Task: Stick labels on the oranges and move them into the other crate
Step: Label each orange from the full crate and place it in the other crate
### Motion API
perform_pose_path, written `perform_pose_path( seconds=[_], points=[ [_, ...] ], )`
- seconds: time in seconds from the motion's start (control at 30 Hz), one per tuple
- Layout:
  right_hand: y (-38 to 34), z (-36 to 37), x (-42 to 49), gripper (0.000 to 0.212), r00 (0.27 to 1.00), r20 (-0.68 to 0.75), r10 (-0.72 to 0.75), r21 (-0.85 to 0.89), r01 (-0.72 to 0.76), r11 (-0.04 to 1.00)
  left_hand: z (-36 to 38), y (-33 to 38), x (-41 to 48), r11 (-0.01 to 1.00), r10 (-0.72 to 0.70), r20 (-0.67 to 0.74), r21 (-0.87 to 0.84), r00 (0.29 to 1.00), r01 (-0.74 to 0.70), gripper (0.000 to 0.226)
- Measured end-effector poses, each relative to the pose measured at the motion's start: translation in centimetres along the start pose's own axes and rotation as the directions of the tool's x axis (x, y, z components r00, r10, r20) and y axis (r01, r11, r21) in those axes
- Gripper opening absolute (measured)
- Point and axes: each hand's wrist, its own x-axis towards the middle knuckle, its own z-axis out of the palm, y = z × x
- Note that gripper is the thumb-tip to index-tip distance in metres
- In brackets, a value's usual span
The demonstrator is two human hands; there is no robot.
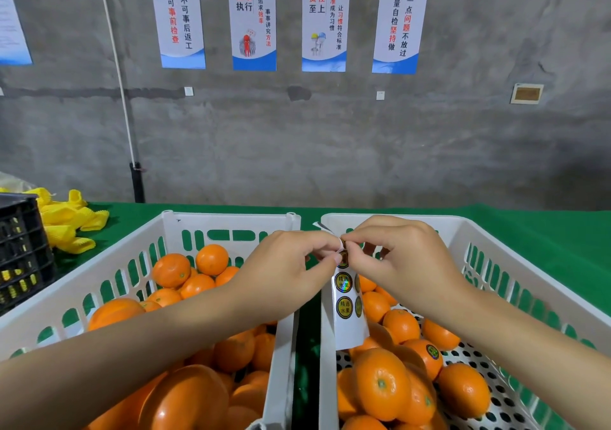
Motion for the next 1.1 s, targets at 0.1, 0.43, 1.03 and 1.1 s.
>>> perform_pose_path(
  seconds=[0.1,0.43,1.03,1.1],
  points=[
    [-0.1,-0.2,0.0,0.018,1.0,0.029,0.01,0.02,-0.01,1.0,0.0,0.1,0.1,0.998,-0.019,-0.007,-0.053,1.0,0.019,0.021],
    [0.0,0.0,-0.1,0.015,1.0,0.002,0.007,-0.015,-0.007,1.0,0.0,0.0,-0.1,0.999,0.037,0.05,-0.007,0.998,-0.036,0.029],
    [0.1,0.2,0.8,0.018,0.929,-0.061,0.366,0.403,-0.312,0.86,0.2,1.8,-0.7,0.919,0.1,0.266,-0.393,0.959,0.014,0.031],
    [0.1,0.1,0.8,0.021,0.927,-0.073,0.368,0.439,-0.301,0.846,0.3,2.0,-0.8,0.917,0.112,0.286,-0.399,0.952,0.012,0.026]
  ],
)
